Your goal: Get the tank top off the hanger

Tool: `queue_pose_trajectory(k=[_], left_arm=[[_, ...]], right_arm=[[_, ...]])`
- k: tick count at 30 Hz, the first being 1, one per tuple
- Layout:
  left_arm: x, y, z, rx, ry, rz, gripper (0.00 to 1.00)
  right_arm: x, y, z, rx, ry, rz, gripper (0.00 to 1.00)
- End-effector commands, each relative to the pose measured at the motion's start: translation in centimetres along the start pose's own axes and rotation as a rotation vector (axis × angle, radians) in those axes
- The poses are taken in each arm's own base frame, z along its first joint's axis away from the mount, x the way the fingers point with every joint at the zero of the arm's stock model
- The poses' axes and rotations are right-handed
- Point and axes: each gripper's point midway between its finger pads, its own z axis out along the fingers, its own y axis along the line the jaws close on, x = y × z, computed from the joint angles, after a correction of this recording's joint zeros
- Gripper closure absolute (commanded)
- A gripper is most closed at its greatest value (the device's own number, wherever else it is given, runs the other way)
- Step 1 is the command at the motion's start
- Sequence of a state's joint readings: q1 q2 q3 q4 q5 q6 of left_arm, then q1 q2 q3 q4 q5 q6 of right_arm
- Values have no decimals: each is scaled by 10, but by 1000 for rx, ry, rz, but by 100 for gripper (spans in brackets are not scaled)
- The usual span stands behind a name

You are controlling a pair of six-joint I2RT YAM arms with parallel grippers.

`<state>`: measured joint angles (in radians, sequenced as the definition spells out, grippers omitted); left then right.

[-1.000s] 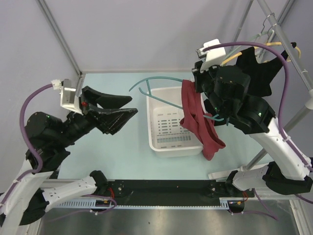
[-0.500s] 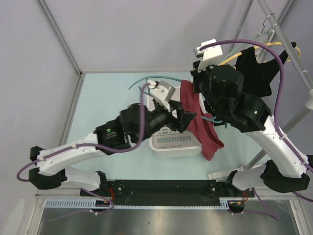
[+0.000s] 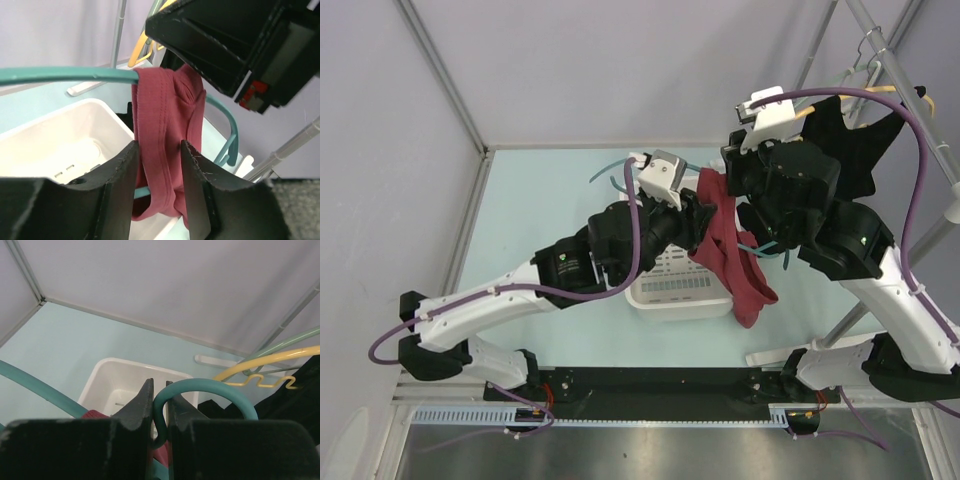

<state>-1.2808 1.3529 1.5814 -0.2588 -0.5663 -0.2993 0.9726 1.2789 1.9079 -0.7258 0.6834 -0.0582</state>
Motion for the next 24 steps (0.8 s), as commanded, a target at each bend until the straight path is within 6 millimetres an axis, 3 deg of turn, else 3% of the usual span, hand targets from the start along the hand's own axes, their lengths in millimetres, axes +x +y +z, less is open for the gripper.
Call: queue_pose_trajectory(k=[1,4,8,13,16,24], left_arm=[[-14,-6,5,-9,-26,-21,58],[-16,-14,7,28,-26,-27,72],[-29,-22,6,57,-45,-27,100],[-59,-22,-11,91,-81,-3,100],[-83,-10,-29,70,-133,4,100],[-108,63,-62,-140,-200,44,100]], right_arm=[[-19,-3,-11,-16,-66,79,100],[-17,-5,-12,-13,-62,77,100],[-10,-9,-15,-1,-55,73,100],[8,-22,-21,47,-27,50,100],[15,-29,-29,48,-23,54,100],[18,-47,-56,29,-40,86,100]])
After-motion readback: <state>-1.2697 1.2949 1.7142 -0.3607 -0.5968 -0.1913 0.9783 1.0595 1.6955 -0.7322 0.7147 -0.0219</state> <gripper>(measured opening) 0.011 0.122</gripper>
